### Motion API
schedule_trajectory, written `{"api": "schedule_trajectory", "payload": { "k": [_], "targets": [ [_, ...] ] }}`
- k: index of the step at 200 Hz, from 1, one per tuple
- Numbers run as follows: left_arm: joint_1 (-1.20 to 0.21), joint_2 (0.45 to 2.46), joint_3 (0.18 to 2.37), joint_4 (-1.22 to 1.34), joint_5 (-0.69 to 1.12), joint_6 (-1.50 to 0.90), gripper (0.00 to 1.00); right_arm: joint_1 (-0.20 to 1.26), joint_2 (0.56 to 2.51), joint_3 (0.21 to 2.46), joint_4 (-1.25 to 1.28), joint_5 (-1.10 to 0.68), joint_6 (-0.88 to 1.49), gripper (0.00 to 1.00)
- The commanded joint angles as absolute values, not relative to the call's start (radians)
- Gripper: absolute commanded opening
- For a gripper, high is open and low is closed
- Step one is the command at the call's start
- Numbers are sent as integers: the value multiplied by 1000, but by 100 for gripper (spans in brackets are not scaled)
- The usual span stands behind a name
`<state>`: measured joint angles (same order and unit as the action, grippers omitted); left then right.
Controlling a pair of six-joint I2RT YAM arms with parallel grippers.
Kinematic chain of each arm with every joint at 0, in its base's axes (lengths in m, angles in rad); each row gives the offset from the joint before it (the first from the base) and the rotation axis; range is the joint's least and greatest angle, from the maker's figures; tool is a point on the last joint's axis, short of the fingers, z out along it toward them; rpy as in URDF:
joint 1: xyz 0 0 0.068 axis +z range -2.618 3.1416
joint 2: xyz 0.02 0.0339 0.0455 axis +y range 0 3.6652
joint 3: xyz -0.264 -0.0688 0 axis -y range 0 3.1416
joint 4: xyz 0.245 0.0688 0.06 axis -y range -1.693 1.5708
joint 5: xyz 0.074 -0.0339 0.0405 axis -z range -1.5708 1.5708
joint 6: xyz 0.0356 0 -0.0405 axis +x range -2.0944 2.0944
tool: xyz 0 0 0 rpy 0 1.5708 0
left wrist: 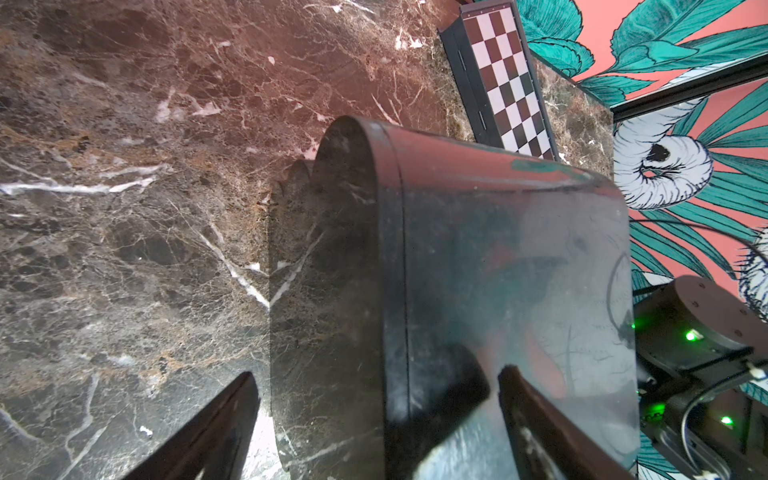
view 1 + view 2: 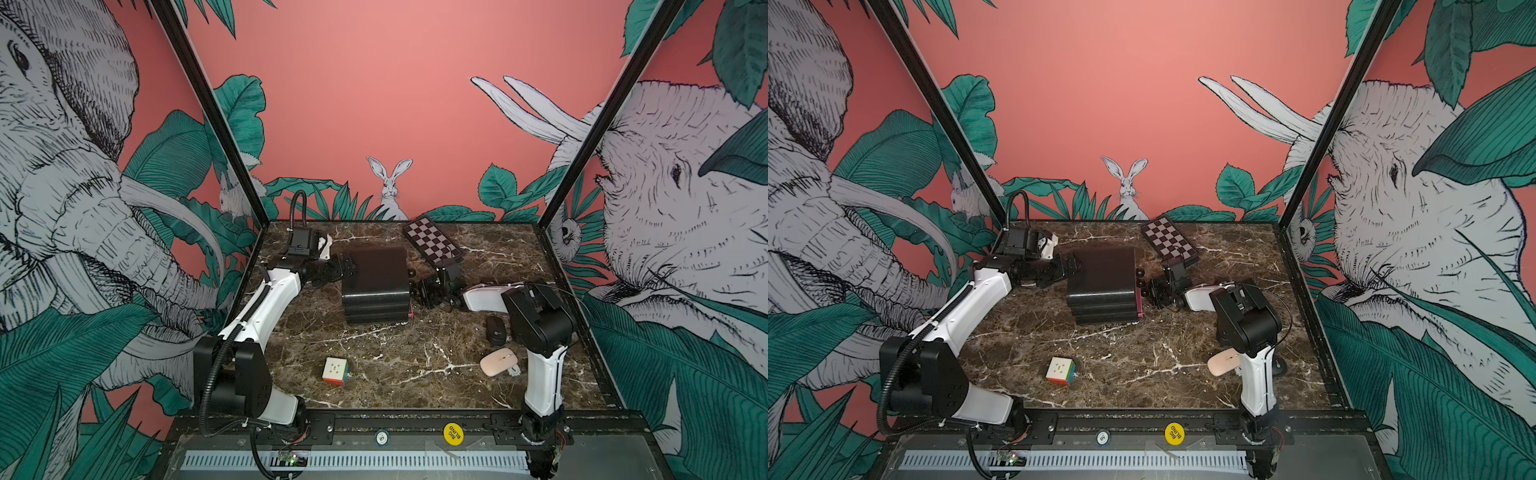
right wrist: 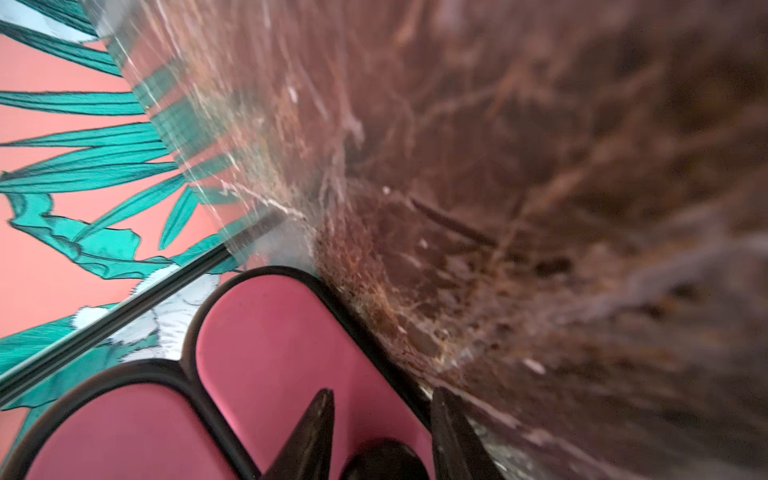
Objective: Take the mice out of the drawer
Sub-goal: Close the drawer of the storage box.
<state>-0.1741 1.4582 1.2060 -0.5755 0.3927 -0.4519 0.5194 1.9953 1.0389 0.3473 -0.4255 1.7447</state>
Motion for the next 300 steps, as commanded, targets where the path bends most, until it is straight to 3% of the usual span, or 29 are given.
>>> {"api": "schedule_trajectory", "payload": {
  "k": [1,47,83,135,234,300],
  "targets": [
    [-176,1442,1203,-589,398,-450,92,531,1958,981,338,-384,1794,40],
    [-176,1440,1203,-591,399,-447,92,489,1827,912,148,-291,1668,58],
    [-176,1440,1206,-598,398,-439,92,482,1816,912,24,-306,1547,64],
    [-176,1448,1209,-604,399,-428,92,505,1861,990,-94,-402,1378,66],
    [-176,1468,1223,-617,423,-419,92,579,1948,1042,-5,-478,1398,66],
    [-176,1471,1229,-625,431,-404,92,585,1901,975,31,-423,1442,65]
  ]
}}
